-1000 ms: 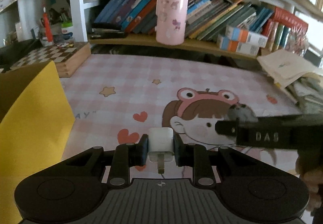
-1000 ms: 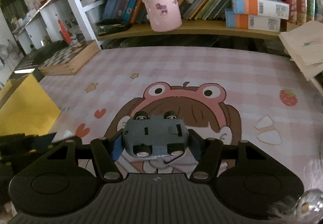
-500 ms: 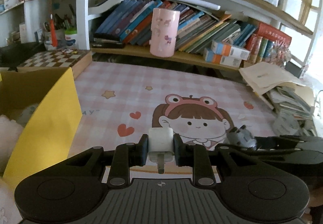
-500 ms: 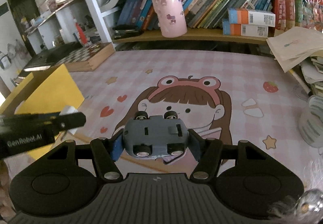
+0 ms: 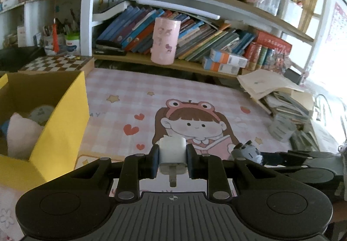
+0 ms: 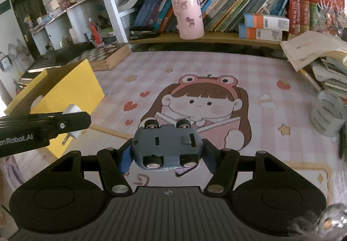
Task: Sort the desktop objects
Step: 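Lift the toy car and white plug and carry them toward the yellow box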
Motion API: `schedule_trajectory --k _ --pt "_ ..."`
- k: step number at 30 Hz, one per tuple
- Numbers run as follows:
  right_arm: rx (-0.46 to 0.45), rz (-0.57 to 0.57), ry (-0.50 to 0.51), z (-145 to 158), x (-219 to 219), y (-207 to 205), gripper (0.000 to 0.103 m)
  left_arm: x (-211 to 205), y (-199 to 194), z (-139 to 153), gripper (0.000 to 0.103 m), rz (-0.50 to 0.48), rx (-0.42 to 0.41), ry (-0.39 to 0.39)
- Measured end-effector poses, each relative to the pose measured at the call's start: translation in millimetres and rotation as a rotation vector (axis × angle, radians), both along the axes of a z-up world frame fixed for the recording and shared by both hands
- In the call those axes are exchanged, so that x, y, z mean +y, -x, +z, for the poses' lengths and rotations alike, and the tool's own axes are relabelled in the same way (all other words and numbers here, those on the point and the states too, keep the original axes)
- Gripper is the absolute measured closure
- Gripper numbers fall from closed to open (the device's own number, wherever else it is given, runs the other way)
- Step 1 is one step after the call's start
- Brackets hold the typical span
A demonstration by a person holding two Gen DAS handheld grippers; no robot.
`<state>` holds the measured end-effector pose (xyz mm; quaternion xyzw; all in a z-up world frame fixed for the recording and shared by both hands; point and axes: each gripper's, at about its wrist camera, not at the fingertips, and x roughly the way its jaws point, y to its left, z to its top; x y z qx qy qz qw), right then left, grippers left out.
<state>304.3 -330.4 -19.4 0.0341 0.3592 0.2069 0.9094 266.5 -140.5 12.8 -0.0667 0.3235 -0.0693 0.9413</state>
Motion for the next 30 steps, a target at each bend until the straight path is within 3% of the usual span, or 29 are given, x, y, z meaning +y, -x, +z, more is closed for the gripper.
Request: schedule_trajectory --k 16,30 --pt "-0.050 -0.072 0.060 16 57 93 0.042 59 77 9 0.079 -0.098 -0.029 0.086" --pt "-0.033 -0.078 0.066 12 124 170 0.042 129 148 2 0.079 -0.072 -0.007 0.100"
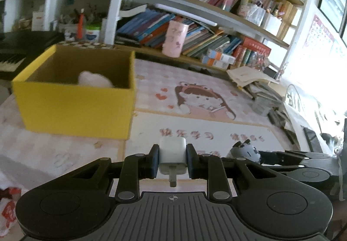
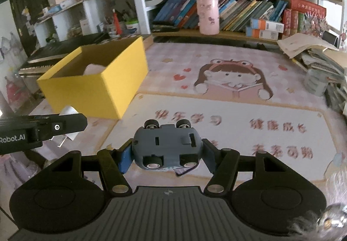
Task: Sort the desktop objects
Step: 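Lift the toy car and white plug and carry them toward the yellow box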
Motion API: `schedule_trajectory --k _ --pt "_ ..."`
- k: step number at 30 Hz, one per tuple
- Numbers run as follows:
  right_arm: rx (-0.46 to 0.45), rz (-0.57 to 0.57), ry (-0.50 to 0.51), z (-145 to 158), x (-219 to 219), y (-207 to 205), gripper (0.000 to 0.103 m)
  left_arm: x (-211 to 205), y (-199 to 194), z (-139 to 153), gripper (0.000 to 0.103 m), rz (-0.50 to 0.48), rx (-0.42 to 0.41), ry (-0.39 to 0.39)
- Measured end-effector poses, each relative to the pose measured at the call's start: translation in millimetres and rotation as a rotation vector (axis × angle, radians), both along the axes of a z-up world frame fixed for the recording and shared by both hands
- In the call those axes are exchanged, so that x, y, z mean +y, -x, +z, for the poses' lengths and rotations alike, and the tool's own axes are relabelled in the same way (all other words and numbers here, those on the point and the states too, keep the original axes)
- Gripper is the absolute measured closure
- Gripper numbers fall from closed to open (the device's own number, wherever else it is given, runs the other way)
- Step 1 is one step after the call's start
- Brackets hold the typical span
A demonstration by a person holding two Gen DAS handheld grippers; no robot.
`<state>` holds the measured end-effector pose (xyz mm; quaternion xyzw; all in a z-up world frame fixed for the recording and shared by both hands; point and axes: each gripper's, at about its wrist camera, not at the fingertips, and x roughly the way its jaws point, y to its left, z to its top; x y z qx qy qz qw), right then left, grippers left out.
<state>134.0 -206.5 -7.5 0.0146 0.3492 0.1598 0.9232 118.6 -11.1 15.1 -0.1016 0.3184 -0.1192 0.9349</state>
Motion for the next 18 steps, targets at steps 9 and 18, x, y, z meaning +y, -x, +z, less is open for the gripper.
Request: schedule_trajectory --k 9,18 --pt "-0.005 0.038 -0.001 1 31 25 0.042 31 28 3 0.079 0.034 -0.001 0.013" --pt "-0.002 0.097 -0.018 3 54 38 0.042 51 48 5 0.079 0.076 -0.017 0.047"
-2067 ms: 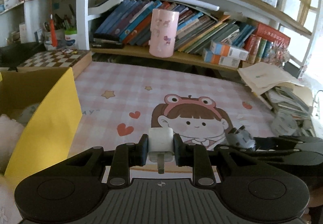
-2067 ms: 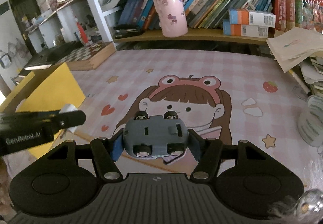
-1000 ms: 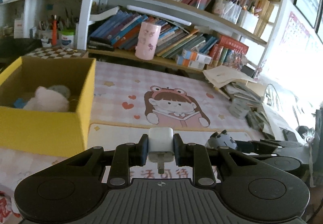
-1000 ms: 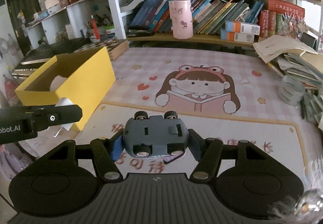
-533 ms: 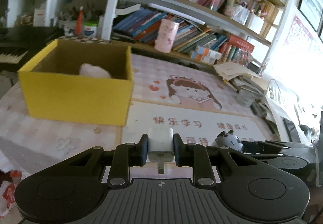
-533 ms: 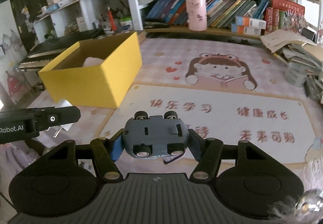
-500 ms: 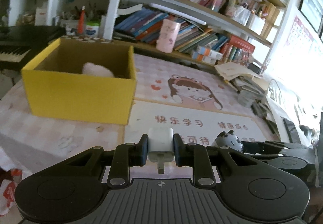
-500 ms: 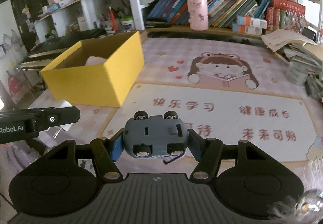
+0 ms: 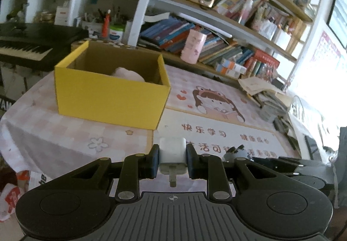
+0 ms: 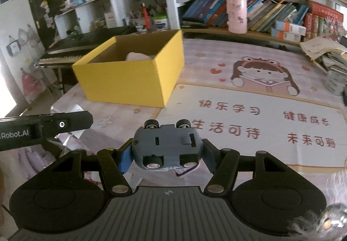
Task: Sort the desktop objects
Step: 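Lift the toy car and white plug and carry them toward the yellow box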
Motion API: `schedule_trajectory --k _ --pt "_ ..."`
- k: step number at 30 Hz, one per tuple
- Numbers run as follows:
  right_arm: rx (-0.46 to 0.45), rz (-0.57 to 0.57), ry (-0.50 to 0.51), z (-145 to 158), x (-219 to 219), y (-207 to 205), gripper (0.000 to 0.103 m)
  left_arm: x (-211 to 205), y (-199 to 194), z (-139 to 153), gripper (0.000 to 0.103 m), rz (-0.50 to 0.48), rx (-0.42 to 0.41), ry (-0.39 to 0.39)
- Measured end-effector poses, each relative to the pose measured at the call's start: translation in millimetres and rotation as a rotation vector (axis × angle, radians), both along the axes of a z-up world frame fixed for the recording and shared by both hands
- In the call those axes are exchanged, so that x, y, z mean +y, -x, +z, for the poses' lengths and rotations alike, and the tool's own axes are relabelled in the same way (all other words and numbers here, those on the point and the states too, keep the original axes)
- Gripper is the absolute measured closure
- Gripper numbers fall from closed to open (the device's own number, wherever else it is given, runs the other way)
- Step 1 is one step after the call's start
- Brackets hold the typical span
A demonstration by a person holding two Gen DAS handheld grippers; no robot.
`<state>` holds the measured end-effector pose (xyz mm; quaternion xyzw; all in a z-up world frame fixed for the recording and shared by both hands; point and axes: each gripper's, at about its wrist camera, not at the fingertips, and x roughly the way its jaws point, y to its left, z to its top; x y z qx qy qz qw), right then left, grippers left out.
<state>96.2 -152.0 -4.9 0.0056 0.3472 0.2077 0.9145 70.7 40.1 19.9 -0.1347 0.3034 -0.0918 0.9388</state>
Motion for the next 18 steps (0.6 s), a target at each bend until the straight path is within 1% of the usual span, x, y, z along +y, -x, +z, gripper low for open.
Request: schedule_trajectory --k 5,11,18 --pt "-0.013 0.034 -0.011 3 13 5 0.042 11 12 4 0.079 0.030 -0.019 -0.003" --pt "-0.024 0.077 -0.015 4 31 11 0.042 27 23 4 0.079 0.068 -0.014 0.010" --pt "-0.020 0.125 -0.022 4 49 7 0.042 47 24 8 0.079 0.128 -0.018 0.011"
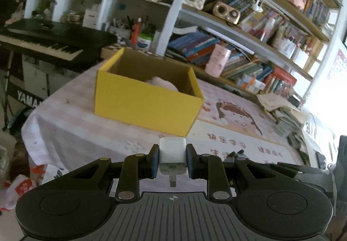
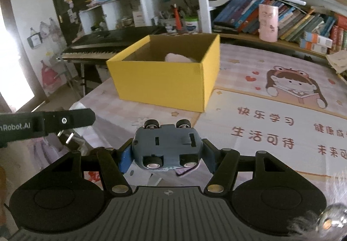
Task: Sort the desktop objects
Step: 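Lift the toy car and white plug and carry them toward the yellow box, then lower both tools into the box and open them to release the car and plug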
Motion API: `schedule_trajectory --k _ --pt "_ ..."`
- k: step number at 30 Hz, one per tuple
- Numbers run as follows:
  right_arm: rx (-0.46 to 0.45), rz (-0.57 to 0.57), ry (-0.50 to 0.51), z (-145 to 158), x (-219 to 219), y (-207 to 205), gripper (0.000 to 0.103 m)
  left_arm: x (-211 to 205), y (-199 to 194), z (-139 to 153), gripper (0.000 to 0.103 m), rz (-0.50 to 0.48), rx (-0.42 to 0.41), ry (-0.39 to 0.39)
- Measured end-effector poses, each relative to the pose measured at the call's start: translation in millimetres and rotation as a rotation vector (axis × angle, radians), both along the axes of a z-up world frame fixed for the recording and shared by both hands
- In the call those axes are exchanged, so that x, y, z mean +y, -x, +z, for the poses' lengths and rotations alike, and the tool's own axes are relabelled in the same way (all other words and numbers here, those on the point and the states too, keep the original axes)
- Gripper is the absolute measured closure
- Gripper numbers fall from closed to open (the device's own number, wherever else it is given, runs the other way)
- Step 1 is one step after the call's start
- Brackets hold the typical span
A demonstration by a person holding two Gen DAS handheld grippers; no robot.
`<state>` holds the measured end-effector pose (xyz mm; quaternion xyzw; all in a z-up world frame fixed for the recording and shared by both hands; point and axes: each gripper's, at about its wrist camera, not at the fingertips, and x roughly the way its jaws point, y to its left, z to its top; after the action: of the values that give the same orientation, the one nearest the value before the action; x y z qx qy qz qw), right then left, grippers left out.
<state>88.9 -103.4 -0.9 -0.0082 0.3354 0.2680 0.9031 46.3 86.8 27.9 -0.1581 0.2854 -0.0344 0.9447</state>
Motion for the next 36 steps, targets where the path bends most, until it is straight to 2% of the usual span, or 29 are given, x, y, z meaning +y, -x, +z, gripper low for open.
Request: schedule_trajectory --k 7,17,25,30,36 --pt "0.006 0.025 -0.010 1 15 -17 0.042 21 -12 4 0.079 0.080 -0.014 0.005" --pt "-0.059 0.042 -0.024 19 33 -68 0.042 38 -52 16 0.079 0.134 -0.062 -0.012" --pt "-0.099 0.061 -0.028 30 44 -124 0.042 41 -102 18 0.079 0.132 -0.077 -0.026" --pt "-0.122 0.067 -0.024 34 48 -160 0.042 36 -138 12 0.079 0.109 -0.068 -0.084" --pt "-0.093 0.092 -0.034 32 55 -205 0.042 37 -176 9 0.079 0.097 -0.053 -0.129"
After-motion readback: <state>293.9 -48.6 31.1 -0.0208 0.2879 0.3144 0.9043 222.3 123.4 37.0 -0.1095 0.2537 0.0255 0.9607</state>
